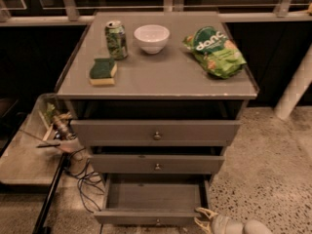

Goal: Open bottom drawer

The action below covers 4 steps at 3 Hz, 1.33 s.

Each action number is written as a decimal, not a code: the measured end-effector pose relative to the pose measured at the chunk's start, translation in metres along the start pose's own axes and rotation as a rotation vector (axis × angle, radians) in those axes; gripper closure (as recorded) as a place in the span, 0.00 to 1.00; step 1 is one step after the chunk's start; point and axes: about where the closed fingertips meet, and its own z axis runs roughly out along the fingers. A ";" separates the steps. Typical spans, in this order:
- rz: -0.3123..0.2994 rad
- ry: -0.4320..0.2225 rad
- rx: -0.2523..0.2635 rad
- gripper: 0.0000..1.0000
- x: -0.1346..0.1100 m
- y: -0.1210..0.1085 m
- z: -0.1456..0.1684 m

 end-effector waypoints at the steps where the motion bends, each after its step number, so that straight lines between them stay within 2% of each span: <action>1: 0.000 0.000 0.000 1.00 -0.003 -0.001 -0.002; 4: 0.003 0.027 0.005 1.00 0.005 0.014 -0.015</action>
Offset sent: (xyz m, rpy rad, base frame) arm -0.2288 -0.0803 -0.0258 -0.0250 0.1090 -0.1296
